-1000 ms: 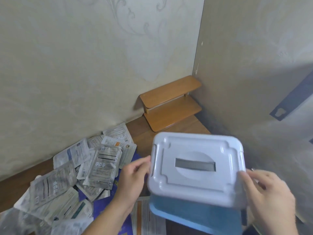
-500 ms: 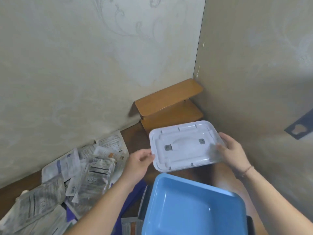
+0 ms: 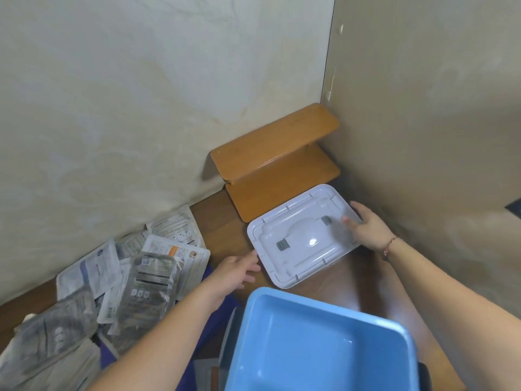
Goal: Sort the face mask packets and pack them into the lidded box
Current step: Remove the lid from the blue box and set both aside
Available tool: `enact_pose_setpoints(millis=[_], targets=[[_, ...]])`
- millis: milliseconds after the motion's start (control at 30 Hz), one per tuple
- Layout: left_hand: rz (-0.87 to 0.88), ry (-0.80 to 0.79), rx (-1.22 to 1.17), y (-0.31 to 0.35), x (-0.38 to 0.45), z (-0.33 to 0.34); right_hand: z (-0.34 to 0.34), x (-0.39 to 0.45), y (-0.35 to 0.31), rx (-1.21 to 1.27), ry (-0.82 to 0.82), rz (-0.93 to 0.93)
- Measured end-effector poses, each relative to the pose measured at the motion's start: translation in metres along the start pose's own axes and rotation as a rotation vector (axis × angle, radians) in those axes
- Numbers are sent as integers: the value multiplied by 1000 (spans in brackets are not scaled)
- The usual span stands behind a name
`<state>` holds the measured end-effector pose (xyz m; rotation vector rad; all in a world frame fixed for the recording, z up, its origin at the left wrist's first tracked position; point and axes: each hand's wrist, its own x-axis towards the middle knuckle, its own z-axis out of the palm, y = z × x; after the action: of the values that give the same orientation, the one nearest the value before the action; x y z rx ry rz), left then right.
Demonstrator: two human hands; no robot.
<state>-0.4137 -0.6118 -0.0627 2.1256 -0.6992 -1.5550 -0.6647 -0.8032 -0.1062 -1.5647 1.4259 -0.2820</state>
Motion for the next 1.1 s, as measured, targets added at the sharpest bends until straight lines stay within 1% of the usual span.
enact_pose_setpoints(millis=[67, 133, 200, 267, 300, 367, 400, 467, 567, 733, 767, 867, 933, 1033, 1100], targets=[[51, 48, 20, -9, -11, -10, -13, -23, 0, 52, 115, -37], [91, 68, 9, -22, -32, -21, -30, -70, 5, 156, 212, -84], [83, 31, -91, -42, -61, -26, -40, -139, 22, 225, 266, -80], [50, -50, -187, -63, -89, -21, -39, -202, 40, 303, 352, -9], [39, -91, -229, -71, -100, -15, -32, -226, 53, 381, 387, 53], [36, -137, -294, -83, -112, -3, -7, -262, 64, 546, 381, 121], [49, -139, -301, -86, -115, 2, 6, -274, 68, 623, 351, 115], [81, -150, -294, -90, -116, 10, 27, -289, 75, 602, 308, 99], [89, -188, -353, -91, -118, 28, 21, -284, 80, 517, 301, 96], [15, -200, -504, -80, -125, 78, -39, -231, 66, 432, 305, -19], [7, -197, -528, -77, -126, 89, -47, -219, 65, 440, 295, -17], [-18, -193, -612, -70, -131, 114, -59, -191, 61, 561, 232, -15], [-18, -183, -655, -68, -132, 123, -60, -180, 67, 599, 202, -46], [-7, -184, -687, -69, -133, 126, -59, -172, 71, 578, 221, -29], [20, -177, -662, -73, -131, 124, -58, -173, 70, 541, 255, 0]])
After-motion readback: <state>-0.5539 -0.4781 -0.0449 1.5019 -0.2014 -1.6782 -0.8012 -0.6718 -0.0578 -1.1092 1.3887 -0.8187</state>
